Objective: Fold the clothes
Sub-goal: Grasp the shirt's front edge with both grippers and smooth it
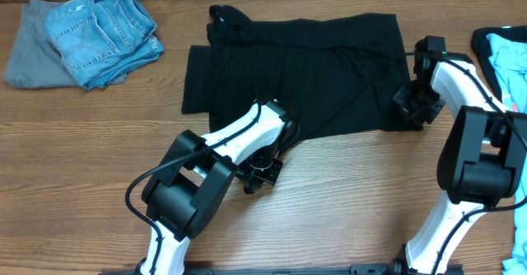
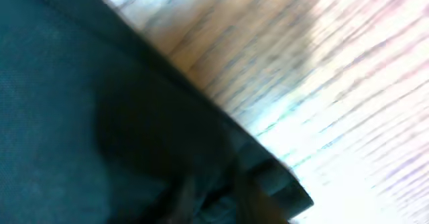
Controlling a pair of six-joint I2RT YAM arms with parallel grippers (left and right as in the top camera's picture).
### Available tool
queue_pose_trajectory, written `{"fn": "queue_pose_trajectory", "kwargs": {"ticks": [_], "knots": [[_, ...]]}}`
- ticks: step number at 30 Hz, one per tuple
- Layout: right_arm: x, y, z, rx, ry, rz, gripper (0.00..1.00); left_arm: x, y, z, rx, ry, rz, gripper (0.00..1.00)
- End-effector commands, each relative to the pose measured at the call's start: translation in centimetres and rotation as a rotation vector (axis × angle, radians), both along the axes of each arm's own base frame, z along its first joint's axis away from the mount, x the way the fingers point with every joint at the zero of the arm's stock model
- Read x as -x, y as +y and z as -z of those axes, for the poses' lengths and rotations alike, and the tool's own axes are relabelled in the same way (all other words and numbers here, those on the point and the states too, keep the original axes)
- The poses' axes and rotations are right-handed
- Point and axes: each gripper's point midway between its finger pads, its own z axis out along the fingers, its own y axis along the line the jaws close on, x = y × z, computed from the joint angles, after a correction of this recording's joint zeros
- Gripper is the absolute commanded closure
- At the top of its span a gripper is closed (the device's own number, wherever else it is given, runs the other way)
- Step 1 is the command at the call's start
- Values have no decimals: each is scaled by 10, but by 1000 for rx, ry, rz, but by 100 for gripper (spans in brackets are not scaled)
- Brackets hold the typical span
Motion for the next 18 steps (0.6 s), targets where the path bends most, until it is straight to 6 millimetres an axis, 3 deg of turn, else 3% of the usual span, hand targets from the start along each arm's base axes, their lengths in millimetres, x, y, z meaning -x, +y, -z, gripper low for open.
{"fn": "queue_pose_trajectory", "kwargs": {"ticks": [1, 16, 18], "knots": [[5, -6, 0, 12, 17, 16, 94, 3, 4, 2, -21, 12, -17, 96], [10, -3, -10, -1, 11, 70, 96, 0, 2, -25, 21, -42, -21, 96], [8, 1, -10, -22, 3, 67, 88, 0, 2, -27, 25, -47, -21, 96]]}}
